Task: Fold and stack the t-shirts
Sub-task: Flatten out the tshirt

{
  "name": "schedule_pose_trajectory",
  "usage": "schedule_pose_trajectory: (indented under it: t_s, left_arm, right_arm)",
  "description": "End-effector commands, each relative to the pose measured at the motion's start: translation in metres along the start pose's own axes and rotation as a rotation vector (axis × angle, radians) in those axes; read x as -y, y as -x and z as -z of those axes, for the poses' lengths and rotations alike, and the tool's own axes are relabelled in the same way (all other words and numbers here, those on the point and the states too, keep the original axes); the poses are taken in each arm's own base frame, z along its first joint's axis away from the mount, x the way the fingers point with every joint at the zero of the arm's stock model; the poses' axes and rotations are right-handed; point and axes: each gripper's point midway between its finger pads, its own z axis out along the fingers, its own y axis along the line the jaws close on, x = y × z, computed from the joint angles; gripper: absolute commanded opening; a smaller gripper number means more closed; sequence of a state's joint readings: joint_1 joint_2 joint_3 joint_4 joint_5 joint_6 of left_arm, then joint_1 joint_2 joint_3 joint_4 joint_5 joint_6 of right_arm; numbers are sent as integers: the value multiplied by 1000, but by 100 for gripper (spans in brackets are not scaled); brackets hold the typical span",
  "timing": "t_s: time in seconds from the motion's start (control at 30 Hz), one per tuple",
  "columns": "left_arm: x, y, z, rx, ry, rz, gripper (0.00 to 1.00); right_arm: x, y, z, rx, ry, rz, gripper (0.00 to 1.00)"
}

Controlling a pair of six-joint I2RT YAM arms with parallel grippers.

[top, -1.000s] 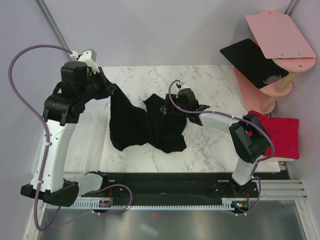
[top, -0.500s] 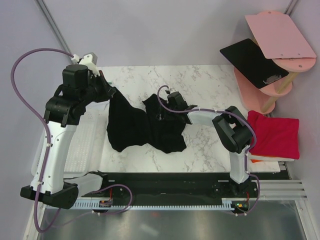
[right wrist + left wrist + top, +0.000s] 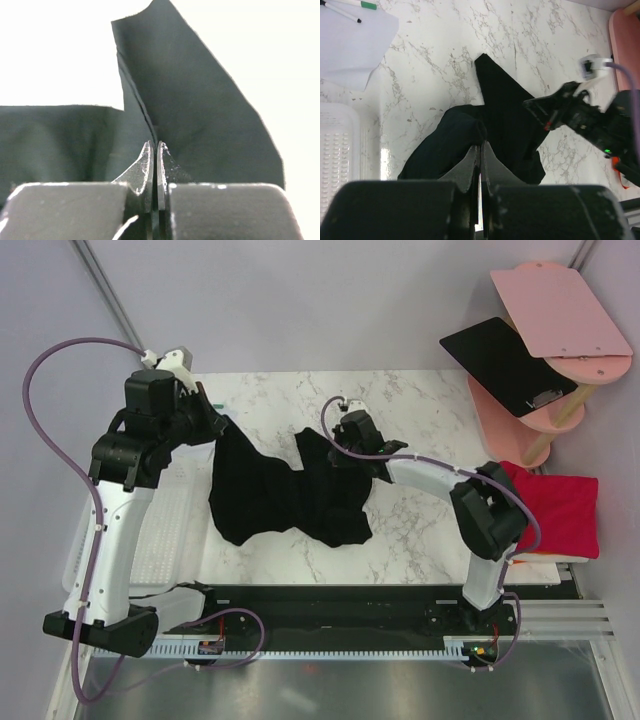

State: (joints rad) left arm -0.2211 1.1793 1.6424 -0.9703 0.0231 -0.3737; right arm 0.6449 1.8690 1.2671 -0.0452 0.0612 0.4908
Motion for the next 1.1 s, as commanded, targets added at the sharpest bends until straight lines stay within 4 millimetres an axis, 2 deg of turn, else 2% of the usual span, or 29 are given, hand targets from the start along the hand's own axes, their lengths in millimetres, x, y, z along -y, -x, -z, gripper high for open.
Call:
schedule_pose_trajectory:
  t_s: [0.0, 0.07, 0.1, 0.17, 0.2, 0.23, 0.27, 0.3, 0.33, 0.37, 0.4, 0.43, 0.47, 0.5, 0.57, 0.67, 0.7, 0.8, 0.83, 0.9, 0.93, 0.97, 1.0, 1.03, 1.07]
  left_arm:
    - [-16, 9, -9, 26, 46, -37, 2]
    - [-23, 8, -12, 22, 65, -31, 2]
    - [-29, 10, -12, 29, 82, -22, 2]
    - [-36, 9, -13, 27, 101, -13, 2]
    - [-41, 10, -12, 33, 113, -4, 2]
    - [-43, 10, -11, 35, 118, 2, 2]
    - [-44, 10, -10, 36, 122, 2, 2]
    - [-46, 9, -10, 35, 125, 4, 2]
    - [-46, 7, -7, 37, 125, 9, 2]
    - [-47, 5, -7, 33, 127, 10, 2]
    - [-47, 3, -6, 32, 128, 11, 2]
    - [-48, -2, -5, 25, 129, 20, 2]
    - [-49, -5, -4, 19, 130, 22, 2]
    - [-49, -8, -4, 13, 129, 27, 2]
    - [-52, -18, -6, -7, 131, 36, 2]
    - [-54, -22, -9, -17, 140, 42, 2]
    - [-53, -20, -9, -13, 137, 42, 2]
    - [-52, -14, -16, -19, 135, 39, 2]
    - [-50, -14, -19, -26, 127, 43, 2]
    - [-49, -15, -28, -47, 116, 48, 2]
    - [-48, -15, -31, -53, 113, 49, 2]
    - [-48, -17, -33, -60, 109, 51, 2]
    - [-48, -21, -37, -73, 107, 57, 2]
    - [-48, -21, -39, -70, 102, 60, 2]
    - [-48, -22, -40, -72, 99, 60, 2]
  right_arm:
    - [4, 128, 89, 352, -56, -4, 0]
    - [14, 150, 116, 425, -89, -8, 0]
    - [19, 168, 145, 488, -99, -17, 0]
    - [29, 182, 174, 550, -139, -9, 0]
    - [34, 187, 198, 586, -151, -14, 0]
    - [37, 186, 208, 597, -157, -14, 0]
    - [41, 189, 231, 638, -169, -30, 0]
    - [51, 171, 230, 594, -198, -33, 0]
    - [55, 161, 235, 581, -201, -47, 0]
    - [56, 155, 253, 598, -185, -90, 0]
    - [69, 120, 242, 515, -212, -103, 0]
    - [72, 105, 243, 493, -205, -113, 0]
    - [74, 94, 256, 507, -181, -153, 0]
    - [90, 59, 246, 435, -224, -170, 0]
    - [101, 25, 248, 411, -219, -214, 0]
    - [111, 15, 259, 454, -232, -247, 0]
    - [115, 19, 262, 476, -257, -244, 0]
    - [120, 31, 249, 458, -321, -188, 0]
    - [128, 25, 229, 399, -379, -165, 0]
    - [127, 34, 209, 368, -399, -134, 1]
    - [131, 21, 179, 282, -428, -105, 2]
    - [126, 35, 167, 290, -413, -101, 2]
    - [125, 37, 154, 269, -416, -80, 3]
    - [129, 23, 122, 188, -429, -59, 3]
    - [120, 48, 111, 219, -405, -66, 3]
